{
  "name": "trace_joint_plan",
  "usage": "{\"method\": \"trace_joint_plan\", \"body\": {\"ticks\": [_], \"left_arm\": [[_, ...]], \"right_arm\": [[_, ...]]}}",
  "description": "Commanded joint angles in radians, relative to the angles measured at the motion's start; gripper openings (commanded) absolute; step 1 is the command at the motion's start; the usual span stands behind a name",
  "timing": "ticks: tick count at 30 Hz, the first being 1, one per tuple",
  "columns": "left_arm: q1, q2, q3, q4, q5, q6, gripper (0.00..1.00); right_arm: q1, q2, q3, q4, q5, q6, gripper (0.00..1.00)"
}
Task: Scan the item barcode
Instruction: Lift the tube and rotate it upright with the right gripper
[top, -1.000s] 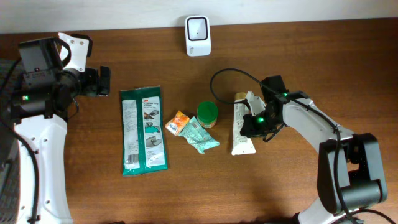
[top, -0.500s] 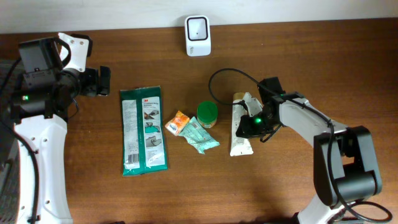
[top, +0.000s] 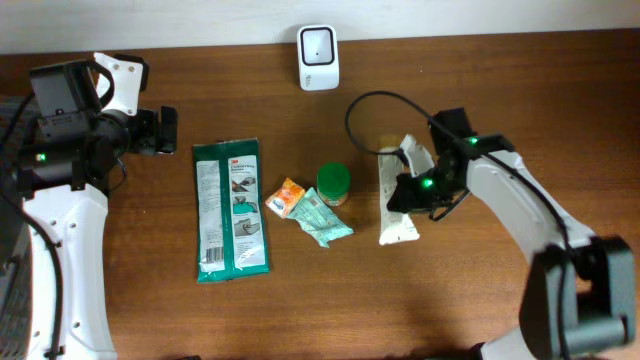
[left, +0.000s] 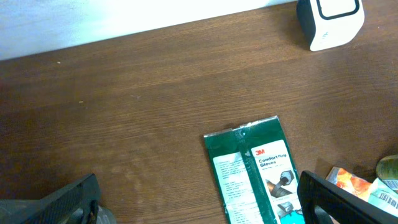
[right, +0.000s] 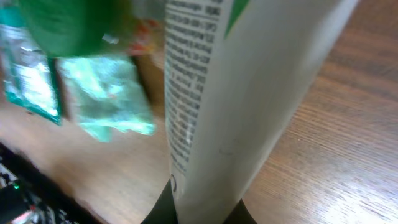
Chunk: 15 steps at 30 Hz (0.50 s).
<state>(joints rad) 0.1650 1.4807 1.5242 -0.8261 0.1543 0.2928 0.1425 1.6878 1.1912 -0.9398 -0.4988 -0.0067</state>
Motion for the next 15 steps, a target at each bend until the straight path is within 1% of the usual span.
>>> {"method": "trace_joint_plan", "body": {"ticks": [1,7,10,15], "left_arm": [[0.003,-0.009,0.015,0.002,0.014,0.012,0.99],[0.003,-0.009,0.015,0.002,0.014,0.012,0.99],[0.003,-0.009,0.015,0.002,0.014,0.012,0.99],[0.003,-0.009,0.015,0.002,0.014,0.012,0.99]], "right_arm": [[-0.007,-0.126,0.065,-0.042,-0.029,-0.020,0.04],[-0.007,-0.266,0.144,-0.125,-0.048,-0.019,0.04],[-0.007,-0.279,0.189,-0.172,-0.048,-0.019,0.04],[-0.007,-0.279,0.191,-0.147,-0.047,-0.019,0.04]]}}
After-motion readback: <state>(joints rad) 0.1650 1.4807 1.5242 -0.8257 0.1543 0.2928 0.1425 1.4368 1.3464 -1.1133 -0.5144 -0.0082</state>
